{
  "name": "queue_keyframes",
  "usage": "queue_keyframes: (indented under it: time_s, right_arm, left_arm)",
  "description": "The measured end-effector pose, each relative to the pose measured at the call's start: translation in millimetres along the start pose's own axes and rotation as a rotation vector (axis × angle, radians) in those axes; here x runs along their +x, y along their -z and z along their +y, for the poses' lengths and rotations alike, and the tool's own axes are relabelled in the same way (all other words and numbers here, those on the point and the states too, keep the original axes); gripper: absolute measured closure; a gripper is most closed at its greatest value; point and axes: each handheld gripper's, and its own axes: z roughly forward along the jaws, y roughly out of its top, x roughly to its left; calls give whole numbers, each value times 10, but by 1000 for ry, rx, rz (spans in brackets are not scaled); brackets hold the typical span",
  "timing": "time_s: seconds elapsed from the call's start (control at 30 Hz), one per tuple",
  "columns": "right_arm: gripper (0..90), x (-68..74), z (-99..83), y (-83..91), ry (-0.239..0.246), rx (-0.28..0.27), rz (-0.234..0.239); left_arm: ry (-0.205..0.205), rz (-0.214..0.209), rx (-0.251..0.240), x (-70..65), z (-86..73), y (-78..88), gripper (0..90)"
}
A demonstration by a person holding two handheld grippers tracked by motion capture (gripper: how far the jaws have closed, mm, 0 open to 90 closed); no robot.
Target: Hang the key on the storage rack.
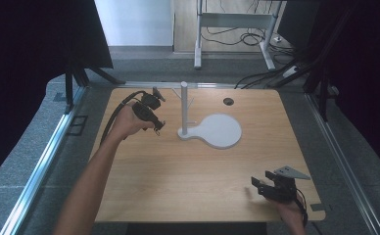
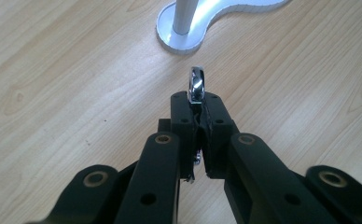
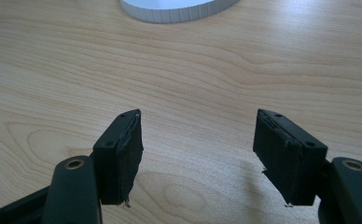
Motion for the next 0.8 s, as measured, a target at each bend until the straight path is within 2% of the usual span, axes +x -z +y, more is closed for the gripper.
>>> queue_keyframes:
  time_s: [0.13, 0.33, 0.4, 0.8]
  right_arm:
    - [329, -1, -1, -1, -1, 1, 0]
    - [329, 1, -2, -6, 0, 4, 3]
    - [329, -2, -4, -7, -2, 4, 3]
    - [329, -12, -12, -24, -5, 13, 6]
  left_arm:
    - [-13, 10, -5, -9, 56, 43, 855]
    - [1, 15, -11, 11, 115, 91, 855]
    - [-6, 15, -10, 21, 133, 99, 855]
    - [-7, 20, 12, 55, 210, 47, 855]
